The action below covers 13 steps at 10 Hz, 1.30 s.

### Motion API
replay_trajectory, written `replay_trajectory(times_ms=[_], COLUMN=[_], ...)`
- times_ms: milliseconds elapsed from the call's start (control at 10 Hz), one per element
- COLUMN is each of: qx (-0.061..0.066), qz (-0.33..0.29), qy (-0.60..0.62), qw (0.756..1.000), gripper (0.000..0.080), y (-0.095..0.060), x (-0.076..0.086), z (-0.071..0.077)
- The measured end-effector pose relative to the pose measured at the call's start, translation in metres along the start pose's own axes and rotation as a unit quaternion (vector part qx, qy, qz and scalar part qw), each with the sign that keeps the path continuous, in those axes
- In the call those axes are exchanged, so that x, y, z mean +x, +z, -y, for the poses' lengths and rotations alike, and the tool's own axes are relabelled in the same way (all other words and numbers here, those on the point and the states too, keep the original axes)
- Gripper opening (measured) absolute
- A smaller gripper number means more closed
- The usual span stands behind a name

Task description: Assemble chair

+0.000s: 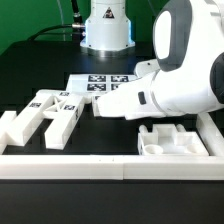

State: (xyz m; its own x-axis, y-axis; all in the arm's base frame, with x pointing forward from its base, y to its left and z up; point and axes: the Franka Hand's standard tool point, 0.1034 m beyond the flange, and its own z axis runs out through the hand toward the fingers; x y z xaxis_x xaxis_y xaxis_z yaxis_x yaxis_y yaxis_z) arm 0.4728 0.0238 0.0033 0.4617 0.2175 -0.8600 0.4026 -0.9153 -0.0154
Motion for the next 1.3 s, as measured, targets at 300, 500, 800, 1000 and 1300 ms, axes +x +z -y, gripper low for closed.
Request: replay_trajectory(times_ms=[300, 500, 800, 1000, 1300], qx=[0.000, 0.000, 0.001, 0.002, 0.011], qz=[-0.001, -0.001, -0.001, 0.000, 0.018], qy=[0.000, 0.000, 0.001, 0.001, 0.009], qw=[1.000, 1.000, 1.000, 1.000, 1.000], gripper=[0.0547, 0.0285, 0.0285, 0.0285, 0.0285], y=[0.000, -0.001, 0.000, -0.002, -0.029], x=[0.000, 0.001, 0.000, -0.002, -0.038], z=[0.000, 0.000, -0.001, -0.002, -0.002])
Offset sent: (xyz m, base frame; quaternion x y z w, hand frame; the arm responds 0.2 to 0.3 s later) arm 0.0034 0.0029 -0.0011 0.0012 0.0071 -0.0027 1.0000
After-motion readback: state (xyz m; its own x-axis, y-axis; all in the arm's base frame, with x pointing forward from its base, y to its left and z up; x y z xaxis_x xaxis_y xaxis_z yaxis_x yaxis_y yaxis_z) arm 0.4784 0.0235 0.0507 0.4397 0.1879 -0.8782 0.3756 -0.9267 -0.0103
